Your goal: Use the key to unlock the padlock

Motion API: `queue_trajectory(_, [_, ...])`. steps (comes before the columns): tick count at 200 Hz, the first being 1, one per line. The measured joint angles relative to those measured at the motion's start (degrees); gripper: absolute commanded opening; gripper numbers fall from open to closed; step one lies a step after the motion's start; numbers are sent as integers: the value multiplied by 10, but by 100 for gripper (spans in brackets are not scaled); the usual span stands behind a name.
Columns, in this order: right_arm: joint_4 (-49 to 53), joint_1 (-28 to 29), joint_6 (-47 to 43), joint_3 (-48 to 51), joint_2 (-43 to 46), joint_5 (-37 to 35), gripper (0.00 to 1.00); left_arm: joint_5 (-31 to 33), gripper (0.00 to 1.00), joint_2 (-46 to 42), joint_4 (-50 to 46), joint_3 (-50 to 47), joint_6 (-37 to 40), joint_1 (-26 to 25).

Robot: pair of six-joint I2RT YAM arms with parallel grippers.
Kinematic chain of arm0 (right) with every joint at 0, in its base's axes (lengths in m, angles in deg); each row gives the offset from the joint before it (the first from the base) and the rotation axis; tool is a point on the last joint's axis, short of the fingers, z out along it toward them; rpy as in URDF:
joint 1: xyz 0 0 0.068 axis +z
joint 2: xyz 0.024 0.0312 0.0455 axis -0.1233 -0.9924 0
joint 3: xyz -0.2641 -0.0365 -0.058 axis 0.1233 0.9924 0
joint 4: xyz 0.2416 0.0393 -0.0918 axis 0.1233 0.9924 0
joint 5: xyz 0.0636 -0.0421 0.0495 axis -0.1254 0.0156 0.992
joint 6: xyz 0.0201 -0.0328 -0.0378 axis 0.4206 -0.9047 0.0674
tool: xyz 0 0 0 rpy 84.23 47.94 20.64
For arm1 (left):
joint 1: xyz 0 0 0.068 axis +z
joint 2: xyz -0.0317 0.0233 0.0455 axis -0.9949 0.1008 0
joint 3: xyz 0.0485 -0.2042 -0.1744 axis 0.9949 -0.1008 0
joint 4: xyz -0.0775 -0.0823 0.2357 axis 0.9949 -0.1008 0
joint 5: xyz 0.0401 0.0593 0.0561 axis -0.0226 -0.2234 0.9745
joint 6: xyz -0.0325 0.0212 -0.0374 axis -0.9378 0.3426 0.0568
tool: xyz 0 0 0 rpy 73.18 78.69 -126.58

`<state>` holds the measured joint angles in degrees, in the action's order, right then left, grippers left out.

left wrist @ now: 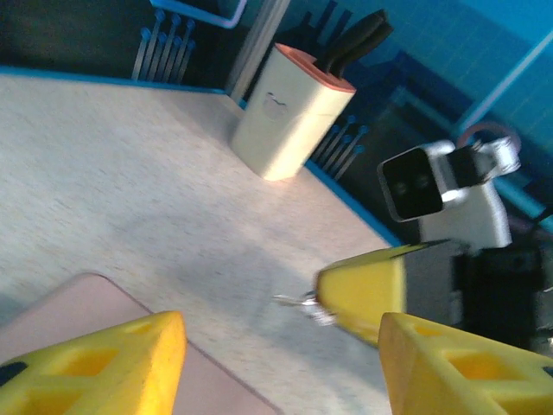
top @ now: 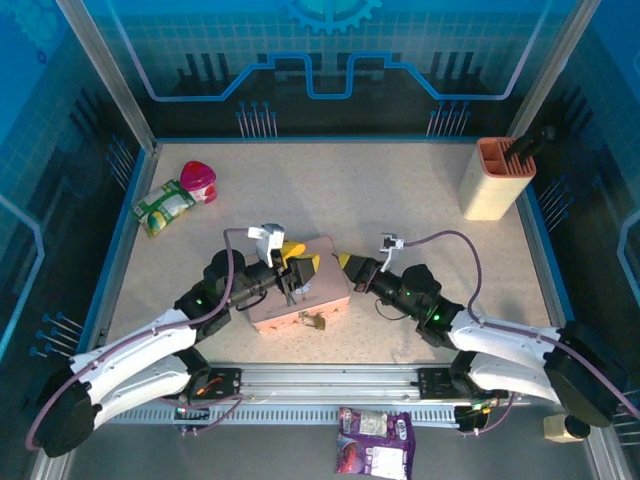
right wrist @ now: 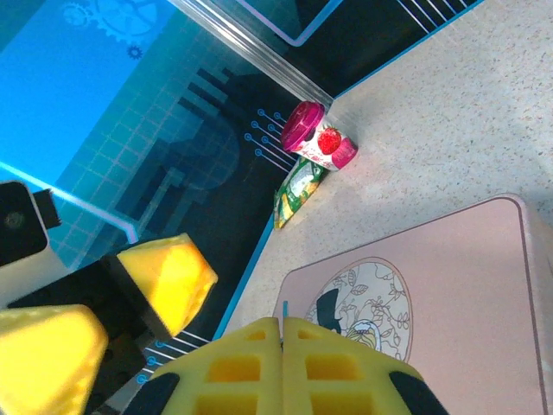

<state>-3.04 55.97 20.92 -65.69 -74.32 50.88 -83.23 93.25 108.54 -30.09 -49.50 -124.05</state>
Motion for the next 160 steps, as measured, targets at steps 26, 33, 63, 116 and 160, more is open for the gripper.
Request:
queue_trajectory(26, [-70, 4, -9, 3, -50, 12, 0, -35, 57, 31, 50, -3, -79, 3])
queue_trajectory(33, [-91, 6, -10, 3, -61, 14, 0, -41, 58, 39, 63, -4, -96, 5])
queue_trajectory(63, [-161, 10, -10, 3, -95, 20, 0, -68, 59, 67, 112, -16, -153, 26])
queue_trajectory(116, [-210, 10, -8, 3, -106, 31, 0, -102, 52, 109, 191, -31, -233, 67])
queue_trajectory(160, [-232, 11, -5, 3, -123, 35, 0, -131, 46, 121, 243, -33, -259, 67])
